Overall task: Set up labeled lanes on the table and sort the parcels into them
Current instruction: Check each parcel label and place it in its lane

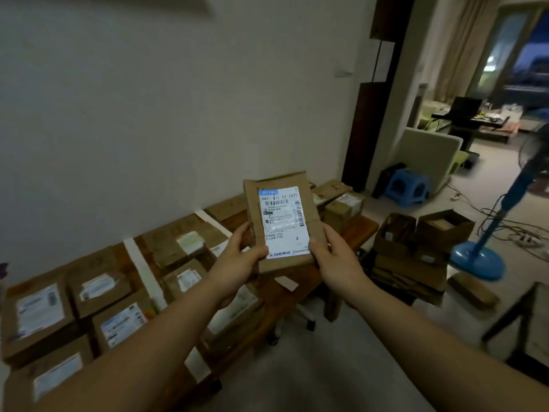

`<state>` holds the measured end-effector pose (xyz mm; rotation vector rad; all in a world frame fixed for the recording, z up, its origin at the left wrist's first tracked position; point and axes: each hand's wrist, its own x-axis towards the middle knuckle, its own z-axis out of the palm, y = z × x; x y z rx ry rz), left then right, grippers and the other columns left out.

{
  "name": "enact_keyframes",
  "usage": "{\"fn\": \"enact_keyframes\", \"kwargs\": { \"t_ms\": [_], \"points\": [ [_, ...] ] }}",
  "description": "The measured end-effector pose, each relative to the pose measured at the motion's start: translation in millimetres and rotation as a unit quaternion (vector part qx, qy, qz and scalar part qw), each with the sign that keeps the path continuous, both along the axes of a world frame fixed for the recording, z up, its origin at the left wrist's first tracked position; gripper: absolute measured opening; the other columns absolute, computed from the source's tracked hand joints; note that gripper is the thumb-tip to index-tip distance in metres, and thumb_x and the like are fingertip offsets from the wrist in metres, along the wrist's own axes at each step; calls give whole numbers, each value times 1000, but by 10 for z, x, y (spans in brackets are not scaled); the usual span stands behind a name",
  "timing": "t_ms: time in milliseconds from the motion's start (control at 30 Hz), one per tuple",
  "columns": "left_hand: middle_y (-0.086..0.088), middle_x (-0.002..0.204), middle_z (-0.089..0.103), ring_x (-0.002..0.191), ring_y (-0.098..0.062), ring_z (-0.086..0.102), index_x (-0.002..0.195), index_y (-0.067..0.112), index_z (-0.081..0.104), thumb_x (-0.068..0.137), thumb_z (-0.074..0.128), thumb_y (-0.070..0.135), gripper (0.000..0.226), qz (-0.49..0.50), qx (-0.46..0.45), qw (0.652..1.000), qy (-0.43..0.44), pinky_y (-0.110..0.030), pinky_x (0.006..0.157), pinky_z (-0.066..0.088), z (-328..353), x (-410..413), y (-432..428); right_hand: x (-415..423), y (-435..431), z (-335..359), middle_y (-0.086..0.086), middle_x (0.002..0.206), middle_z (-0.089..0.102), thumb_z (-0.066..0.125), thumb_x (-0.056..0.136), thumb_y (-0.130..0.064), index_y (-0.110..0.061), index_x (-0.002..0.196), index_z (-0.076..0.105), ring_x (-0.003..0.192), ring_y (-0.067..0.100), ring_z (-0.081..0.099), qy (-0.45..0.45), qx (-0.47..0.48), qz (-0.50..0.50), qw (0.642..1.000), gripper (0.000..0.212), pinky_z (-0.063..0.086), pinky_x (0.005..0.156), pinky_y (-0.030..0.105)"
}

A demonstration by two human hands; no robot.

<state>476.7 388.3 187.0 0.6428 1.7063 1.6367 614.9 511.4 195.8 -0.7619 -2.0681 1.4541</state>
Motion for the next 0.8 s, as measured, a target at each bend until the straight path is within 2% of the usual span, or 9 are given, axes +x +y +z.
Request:
{"fn": "enact_keyframes", "kwargs": {
  "t_ms": [133,233,300,400,500,600,667,733,800],
  "points": [
    [-1,133,53,104,-22,63,145,37,23,91,58,25,66,15,-22,1000,-1,-39,84,55,-177,-527,493,-496,496,-88,-18,120,47,46,100,-33,-35,143,33,104,0,46,-41,10,11,999,46,40,84,18],
    [-1,131,52,96,-16,62,145,37,23,93,53,27,60,31,-54,998,1,-32,74,54,-200,-941,815,-898,839,-116,-14,125,51,53,96,-35,-32,142,35,93,-3,50,-85,-8,35,996,49,43,76,15],
    [1,125,53,93,-14,60,144,37,23,95,51,28,57,29,-67,997,-1,-32,73,53,-211,-1183,985,-1150,1026,-131,-13,125,53,55,95,-34,-29,141,35,88,-5,51,-104,-9,47,993,51,45,77,16],
    [4,117,54,93,-13,59,144,35,25,95,52,25,57,35,-60,997,-30,-32,72,53,-252,-1462,1145,-1507,1261,-145,-5,140,48,54,95,-38,-28,146,30,99,1,50,-116,12,46,992,57,47,88,25],
    [7,106,56,93,-13,62,144,33,27,95,52,20,56,58,-47,995,-59,-28,64,53,-309,-1673,1240,-1827,1418,-130,-3,143,46,56,95,-32,-27,148,28,107,9,52,-129,10,54,990,61,49,81,22],
    [1,117,57,102,-20,61,140,31,29,95,52,17,53,92,-39,992,-73,-36,78,56,-380,-1859,1327,-2130,1610,-172,0,145,45,56,95,-25,-26,149,26,125,18,49,-143,19,77,987,62,48,99,36],
    [-2,130,51,111,-24,56,134,32,30,93,55,13,51,113,-36,990,-71,-44,88,54,-415,-1939,1384,-2309,1750,-198,-1,146,43,54,96,-24,-28,149,26,130,19,45,-143,37,96,984,60,44,103,40],
    [-1,133,45,111,-25,56,126,34,30,90,58,8,53,139,-26,987,-74,-43,83,56,-449,-1992,1467,-2492,1913,-213,-2,146,43,51,97,-23,-30,148,26,130,19,44,-140,57,126,980,57,44,103,39],
    [2,132,42,105,-22,58,122,33,29,88,59,4,54,176,-21,982,-60,-36,74,58,-485,-2053,1588,-2671,2082,-216,-4,142,45,49,98,-22,-30,147,29,128,18,45,-128,75,162,976,53,44,102,40]
  ]
}}
